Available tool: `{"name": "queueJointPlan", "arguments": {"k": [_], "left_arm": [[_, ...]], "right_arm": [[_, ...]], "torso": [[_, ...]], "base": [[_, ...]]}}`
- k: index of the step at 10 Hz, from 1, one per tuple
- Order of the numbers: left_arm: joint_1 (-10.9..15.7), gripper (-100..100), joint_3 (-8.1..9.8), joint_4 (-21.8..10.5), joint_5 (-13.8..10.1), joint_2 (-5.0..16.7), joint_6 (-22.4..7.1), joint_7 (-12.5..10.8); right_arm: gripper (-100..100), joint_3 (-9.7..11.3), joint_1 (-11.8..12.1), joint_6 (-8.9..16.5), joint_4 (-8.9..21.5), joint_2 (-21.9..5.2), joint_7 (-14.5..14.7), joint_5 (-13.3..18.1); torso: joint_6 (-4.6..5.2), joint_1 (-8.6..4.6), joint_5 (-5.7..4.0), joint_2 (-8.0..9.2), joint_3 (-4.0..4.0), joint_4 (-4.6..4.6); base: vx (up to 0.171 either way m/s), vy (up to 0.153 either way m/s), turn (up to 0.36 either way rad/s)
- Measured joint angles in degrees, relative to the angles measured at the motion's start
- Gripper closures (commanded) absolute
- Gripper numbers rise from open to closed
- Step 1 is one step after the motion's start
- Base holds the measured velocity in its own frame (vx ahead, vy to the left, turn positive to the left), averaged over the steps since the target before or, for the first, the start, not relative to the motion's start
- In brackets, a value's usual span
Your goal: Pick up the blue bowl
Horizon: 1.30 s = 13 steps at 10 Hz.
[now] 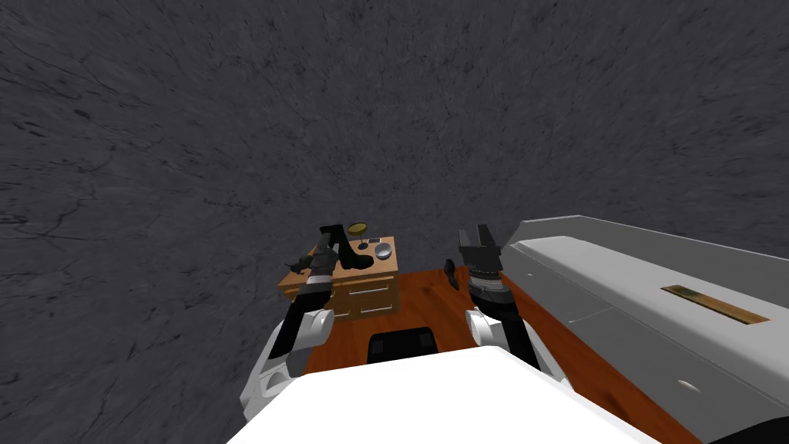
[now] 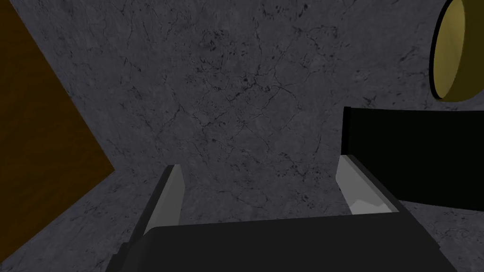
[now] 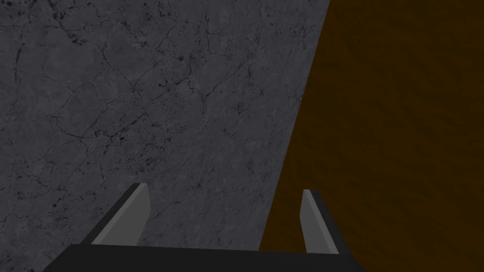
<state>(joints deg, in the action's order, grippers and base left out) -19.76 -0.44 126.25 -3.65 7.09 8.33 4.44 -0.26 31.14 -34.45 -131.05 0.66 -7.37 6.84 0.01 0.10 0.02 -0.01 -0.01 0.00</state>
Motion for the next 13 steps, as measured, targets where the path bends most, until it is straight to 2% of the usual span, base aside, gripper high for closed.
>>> {"name": "queueJointPlan", "arguments": {"k": [7, 13], "left_arm": [[4.63, -100, -0.28, -4.15, 1.14, 1.37, -9.85, -2.99], [9.36, -100, -0.42, -7.81, 2.26, 2.2, -20.0, -6.08]], "right_arm": [[0, 0.0, 0.01, 0.0, 0.0, 0.0, 0.0, 0.0], [0, -0.01, 0.01, 0.0, 0.0, 0.0, 0.0, 0.0]], "torso": [[-0.04, 0.0, 0.0, -0.01, 0.0, 0.0], [-0.05, -0.01, 0.0, 0.0, 0.0, 0.0]], "base": [[-0.002, 0.024, -0.118], [-0.005, 0.027, -0.131]]}}
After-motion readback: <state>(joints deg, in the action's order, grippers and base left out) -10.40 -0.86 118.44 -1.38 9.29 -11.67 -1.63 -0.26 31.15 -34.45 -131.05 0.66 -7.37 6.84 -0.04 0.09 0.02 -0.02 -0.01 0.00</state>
